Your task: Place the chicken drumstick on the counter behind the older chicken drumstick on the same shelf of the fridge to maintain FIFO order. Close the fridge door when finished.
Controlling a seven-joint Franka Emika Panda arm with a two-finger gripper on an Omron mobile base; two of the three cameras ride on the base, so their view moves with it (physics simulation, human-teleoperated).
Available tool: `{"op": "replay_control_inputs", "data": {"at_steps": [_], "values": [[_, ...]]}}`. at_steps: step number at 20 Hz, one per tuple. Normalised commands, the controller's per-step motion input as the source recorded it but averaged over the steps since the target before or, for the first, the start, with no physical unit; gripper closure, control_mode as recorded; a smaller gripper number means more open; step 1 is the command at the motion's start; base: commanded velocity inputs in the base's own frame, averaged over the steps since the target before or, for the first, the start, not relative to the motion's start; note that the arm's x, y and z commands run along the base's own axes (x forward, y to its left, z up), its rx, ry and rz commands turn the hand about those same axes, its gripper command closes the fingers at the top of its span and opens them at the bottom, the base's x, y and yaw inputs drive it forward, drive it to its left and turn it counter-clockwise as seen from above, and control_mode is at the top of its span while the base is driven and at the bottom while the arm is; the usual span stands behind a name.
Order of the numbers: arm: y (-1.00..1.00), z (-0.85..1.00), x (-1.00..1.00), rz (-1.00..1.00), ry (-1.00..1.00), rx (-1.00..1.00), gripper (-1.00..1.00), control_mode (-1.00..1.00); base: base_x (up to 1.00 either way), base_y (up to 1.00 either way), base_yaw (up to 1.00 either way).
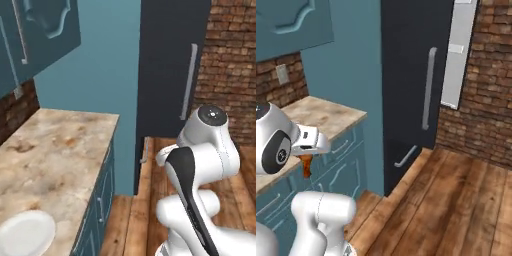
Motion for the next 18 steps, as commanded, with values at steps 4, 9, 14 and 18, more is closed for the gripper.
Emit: {"op": "replay_control_inputs", "data": {"at_steps": [4, 9, 14, 18], "values": [[0.00, 0.00, 0.00, 0.00, 0.00, 0.00, 1.00, 1.00, 0.51, -0.91, -0.56], [0.00, 0.00, 0.00, 0.00, 0.00, 0.00, 1.00, 1.00, 0.90, -0.75, -0.32], [0.00, 0.00, 0.00, 0.00, 0.00, 0.00, 1.00, 1.00, 1.00, -0.64, 0.02], [0.00, 0.00, 0.00, 0.00, 0.00, 0.00, 1.00, 1.00, 0.77, -0.95, 0.20]]}}
